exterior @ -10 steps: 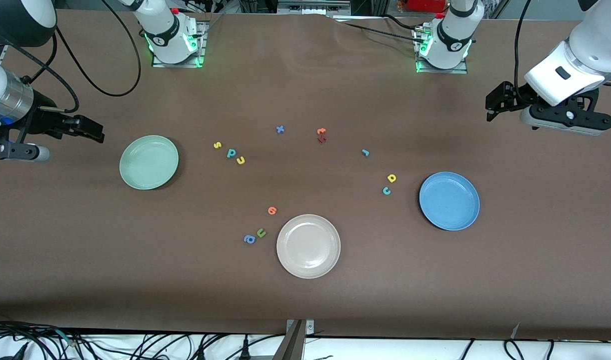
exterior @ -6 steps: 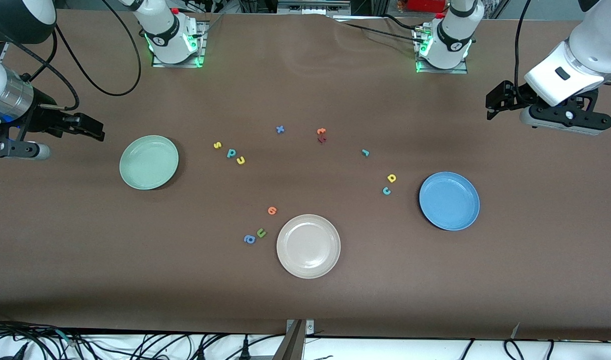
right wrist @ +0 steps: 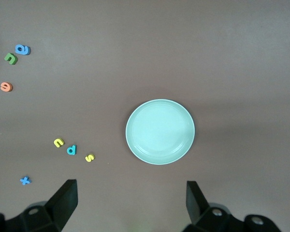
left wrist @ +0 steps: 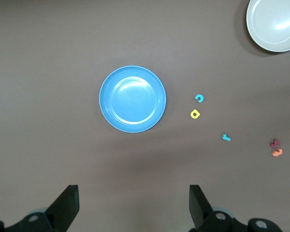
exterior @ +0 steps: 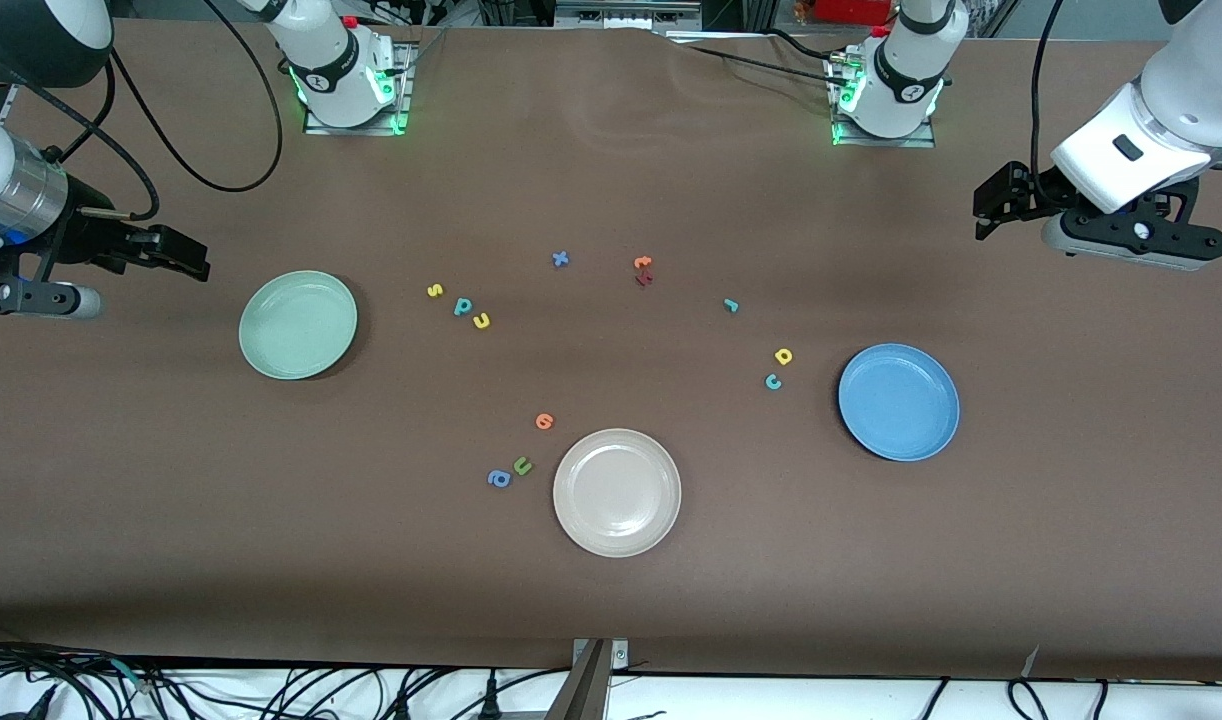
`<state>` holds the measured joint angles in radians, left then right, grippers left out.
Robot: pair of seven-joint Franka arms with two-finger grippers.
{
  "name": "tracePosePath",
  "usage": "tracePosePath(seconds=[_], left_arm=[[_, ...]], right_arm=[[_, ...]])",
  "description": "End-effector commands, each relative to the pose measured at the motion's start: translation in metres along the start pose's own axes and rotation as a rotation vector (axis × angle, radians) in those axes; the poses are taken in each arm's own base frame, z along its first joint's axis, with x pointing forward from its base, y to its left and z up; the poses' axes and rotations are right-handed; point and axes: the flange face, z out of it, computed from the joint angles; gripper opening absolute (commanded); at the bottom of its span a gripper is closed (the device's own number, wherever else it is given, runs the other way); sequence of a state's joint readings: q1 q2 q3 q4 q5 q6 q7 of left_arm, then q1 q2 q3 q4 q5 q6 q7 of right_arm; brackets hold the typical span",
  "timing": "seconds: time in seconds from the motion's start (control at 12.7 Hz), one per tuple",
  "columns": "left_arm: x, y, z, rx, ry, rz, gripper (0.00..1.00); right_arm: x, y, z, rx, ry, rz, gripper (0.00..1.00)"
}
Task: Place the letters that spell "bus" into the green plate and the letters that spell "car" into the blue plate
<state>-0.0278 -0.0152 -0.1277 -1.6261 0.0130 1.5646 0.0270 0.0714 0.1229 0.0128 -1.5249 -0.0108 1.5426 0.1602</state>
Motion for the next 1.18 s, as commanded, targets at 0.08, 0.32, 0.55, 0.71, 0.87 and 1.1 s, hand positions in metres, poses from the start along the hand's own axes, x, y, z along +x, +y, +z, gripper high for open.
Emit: tracePosePath(seconds=[0.08, 0.32, 0.55, 0.71, 0.87, 1.1], left_arm=[[-0.006, 0.003, 0.003, -0.010, -0.015, 0.014, 1.00], [-0.005, 0.003, 0.006, -0.011, -0.022, 0.017, 1.00], [-0.005, -0.001, 0.005, -0.012, -0.018, 0.009, 1.00], [-0.005, -0.001, 0.005, -0.012, -0.015, 0.008, 1.00], [-0.005, -0.002, 0.006, -0.013, -0.019, 0.008, 1.00], [-0.006, -0.001, 0.006, -0.011, -0.022, 0.011, 1.00]], right_arm=[[-0.006, -0.001, -0.004, 0.008, -0.007, 0.005, 0.99], [-0.005, -0.001, -0.002, -0.001, -0.010, 0.005, 0.99], [-0.005, -0.003, -0.001, -0.004, -0.011, 0.002, 0.99], [-0.005, -0.002, 0.000, -0.006, -0.012, 0.005, 0.99], [-0.003, -0.002, 0.003, -0.005, -0.011, 0.005, 0.99], [-0.002, -0.002, 0.005, -0.008, -0.015, 0.005, 0.99]])
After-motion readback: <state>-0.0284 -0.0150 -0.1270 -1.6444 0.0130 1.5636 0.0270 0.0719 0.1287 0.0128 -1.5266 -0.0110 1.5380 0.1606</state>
